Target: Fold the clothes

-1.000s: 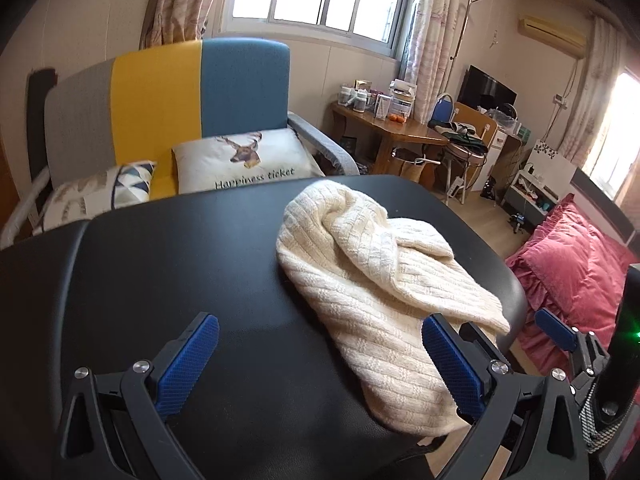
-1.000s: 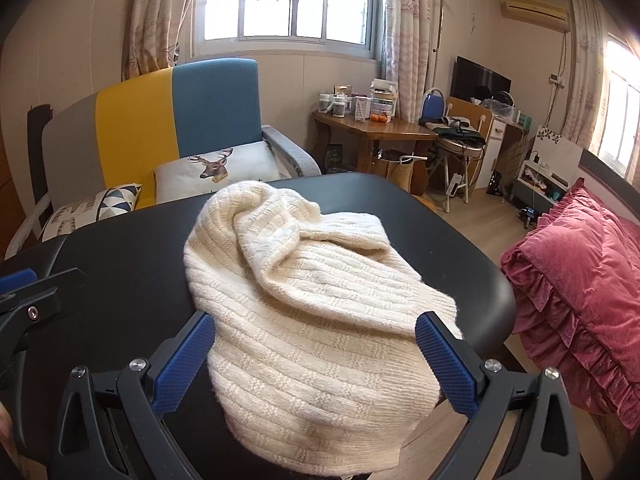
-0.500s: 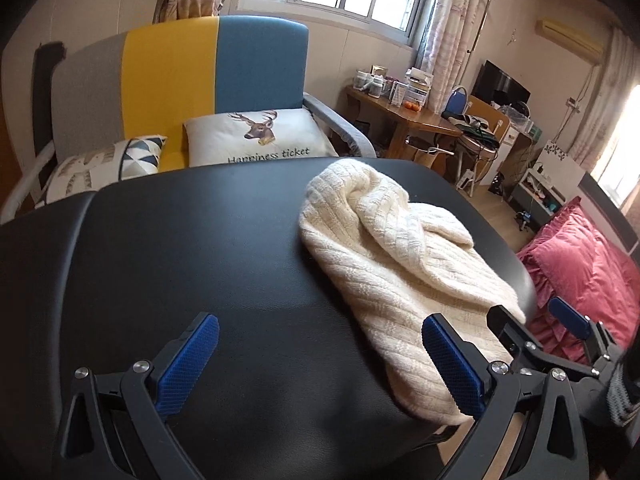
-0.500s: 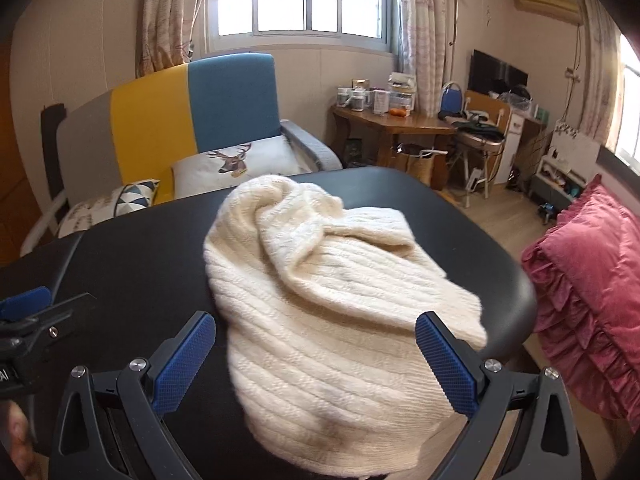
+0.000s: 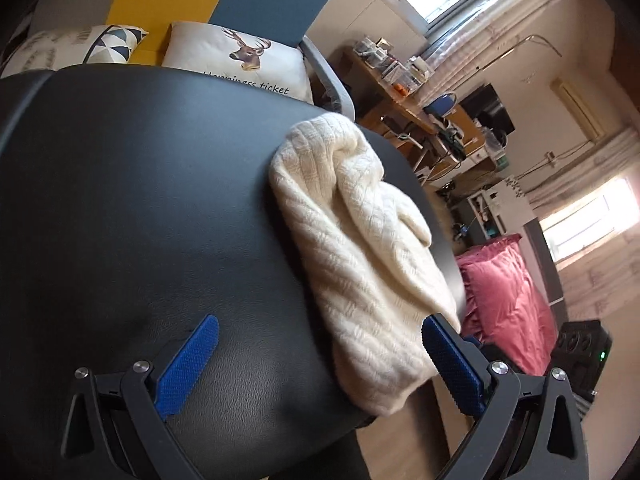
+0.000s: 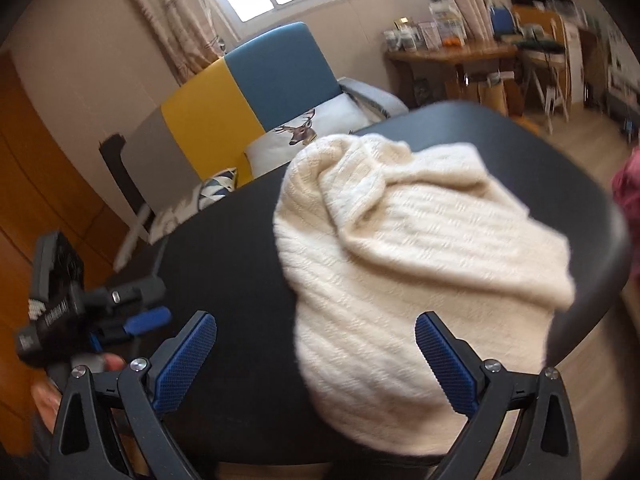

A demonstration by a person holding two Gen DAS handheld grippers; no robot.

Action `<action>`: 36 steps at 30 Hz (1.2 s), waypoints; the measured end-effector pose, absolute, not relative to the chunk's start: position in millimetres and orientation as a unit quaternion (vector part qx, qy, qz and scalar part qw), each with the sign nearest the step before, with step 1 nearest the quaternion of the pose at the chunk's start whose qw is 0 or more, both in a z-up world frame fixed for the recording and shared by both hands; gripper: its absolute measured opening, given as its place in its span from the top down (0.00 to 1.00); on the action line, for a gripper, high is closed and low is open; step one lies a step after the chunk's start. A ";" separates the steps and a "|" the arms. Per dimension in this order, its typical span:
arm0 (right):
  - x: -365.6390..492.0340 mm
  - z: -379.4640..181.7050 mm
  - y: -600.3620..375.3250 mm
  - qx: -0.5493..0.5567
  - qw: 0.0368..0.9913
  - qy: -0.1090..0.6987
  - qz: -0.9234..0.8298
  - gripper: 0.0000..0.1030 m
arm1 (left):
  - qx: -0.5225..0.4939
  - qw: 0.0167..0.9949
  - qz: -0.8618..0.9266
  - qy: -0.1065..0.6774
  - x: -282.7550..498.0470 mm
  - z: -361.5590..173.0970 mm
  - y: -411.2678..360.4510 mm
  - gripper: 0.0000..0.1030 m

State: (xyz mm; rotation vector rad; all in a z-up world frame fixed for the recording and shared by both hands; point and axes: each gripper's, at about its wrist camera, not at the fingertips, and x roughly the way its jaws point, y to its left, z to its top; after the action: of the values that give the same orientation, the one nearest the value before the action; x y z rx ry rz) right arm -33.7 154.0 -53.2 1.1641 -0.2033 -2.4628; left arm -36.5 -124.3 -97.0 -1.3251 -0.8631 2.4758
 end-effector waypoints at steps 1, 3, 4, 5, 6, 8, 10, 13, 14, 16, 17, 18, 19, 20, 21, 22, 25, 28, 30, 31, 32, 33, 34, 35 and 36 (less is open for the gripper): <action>-35.5 -52.2 154.5 0.416 0.202 -0.059 -0.885 0.01 | -0.452 0.107 0.833 -0.302 -41.4 -99.2 -125.7 0.00; -40.3 -50.7 154.9 0.416 0.199 -0.035 -0.887 0.01 | -0.464 0.111 0.823 -0.309 -56.5 -104.6 -124.6 0.00; -43.3 -51.0 153.5 0.417 0.203 -0.027 -0.886 0.01 | -0.473 0.112 0.815 -0.315 -64.3 -108.7 -123.2 0.00; -46.2 -51.5 151.7 0.417 0.208 -0.019 -0.885 0.01 | -0.481 0.113 0.807 -0.323 -71.6 -113.7 -121.4 0.00; -49.0 -51.9 149.9 0.418 0.213 -0.011 -0.883 0.01 | -0.488 0.115 0.799 -0.331 -78.8 -118.9 -119.8 0.00; -57.1 -57.2 142.3 0.426 0.201 0.026 -0.881 0.01 | -0.503 0.108 0.784 -0.347 -93.1 -130.1 -118.4 0.00; -65.7 -65.5 134.3 0.434 0.189 0.068 -0.878 0.01 | -0.513 0.102 0.769 -0.368 -104.4 -139.5 -117.2 0.00; -77.9 -76.6 127.2 0.434 0.190 0.101 -0.875 0.01 | -0.524 0.096 0.748 -0.396 -119.1 -151.2 -114.5 0.00; -82.5 -80.1 126.8 0.435 0.192 0.104 -0.873 0.01 | -0.529 0.095 0.742 -0.400 -122.0 -154.1 -112.9 0.00; -92.2 -85.1 128.4 0.438 0.189 0.099 -0.873 0.01 | -0.544 0.090 0.723 -0.416 -126.2 -162.8 -111.0 0.00; -97.6 -87.6 130.3 0.440 0.187 0.094 -0.873 0.01 | -0.550 0.089 0.711 -0.428 -128.1 -167.8 -110.3 0.00; -103.2 -90.9 133.6 0.444 0.181 0.087 -0.873 0.02 | -0.553 0.088 0.702 -0.440 -129.6 -171.9 -109.7 0.00; -106.8 -93.9 137.2 0.448 0.175 0.080 -0.873 0.05 | -0.553 0.090 0.694 -0.451 -131.1 -174.8 -109.1 0.00; -109.7 -96.6 140.7 0.453 0.171 0.072 -0.872 0.06 | -0.554 0.094 0.686 -0.462 -132.8 -177.4 -108.0 0.00; -111.3 -99.3 144.6 0.456 0.167 0.065 -0.872 0.07 | -0.555 0.096 0.679 -0.471 -134.2 -179.7 -107.1 0.00; -111.5 -101.9 148.7 0.459 0.164 0.059 -0.871 0.07 | -0.556 0.096 0.672 -0.479 -135.1 -181.8 -106.4 0.00; -110.7 -108.1 160.1 0.463 0.152 0.045 -0.872 0.07 | -0.554 0.107 0.646 -0.513 -134.7 -189.9 -106.8 0.01; -110.8 -112.3 167.5 0.464 0.143 0.036 -0.873 0.07 | -0.546 0.124 0.619 -0.551 -132.7 -195.6 -108.5 0.01; -111.4 -114.8 171.0 0.464 0.138 0.032 -0.874 0.07 | -0.544 0.127 0.625 -0.546 -133.3 -191.2 -108.4 0.02; -111.7 -116.1 172.7 0.464 0.135 0.030 -0.875 0.07 | -0.541 0.131 0.633 -0.538 -134.1 -186.9 -107.5 0.11; -112.0 -117.3 174.4 0.464 0.132 0.028 -0.875 0.07 | -0.542 0.136 0.636 -0.533 -135.4 -185.4 -105.2 0.30; -112.3 -117.5 175.0 0.465 0.133 0.026 -0.875 0.07 | -0.547 0.140 0.634 -0.529 -137.3 -186.4 -102.5 0.40; -111.8 -116.9 175.2 0.465 0.134 0.025 -0.875 0.07 | -0.551 0.141 0.632 -0.527 -138.5 -187.7 -101.1 0.47; -111.2 -116.2 175.5 0.465 0.136 0.025 -0.874 0.07 | -0.554 0.138 0.632 -0.524 -139.0 -189.6 -101.2 0.47; -110.7 -116.1 175.7 0.465 0.137 0.026 -0.874 0.07 | -0.557 0.134 0.631 -0.524 -139.9 -191.5 -102.2 0.47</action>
State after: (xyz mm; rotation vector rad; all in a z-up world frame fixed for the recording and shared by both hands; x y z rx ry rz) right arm -110.7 175.7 -116.1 1.3463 0.0741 -2.5291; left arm -139.9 -102.2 -191.5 -1.6145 -1.5181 1.8283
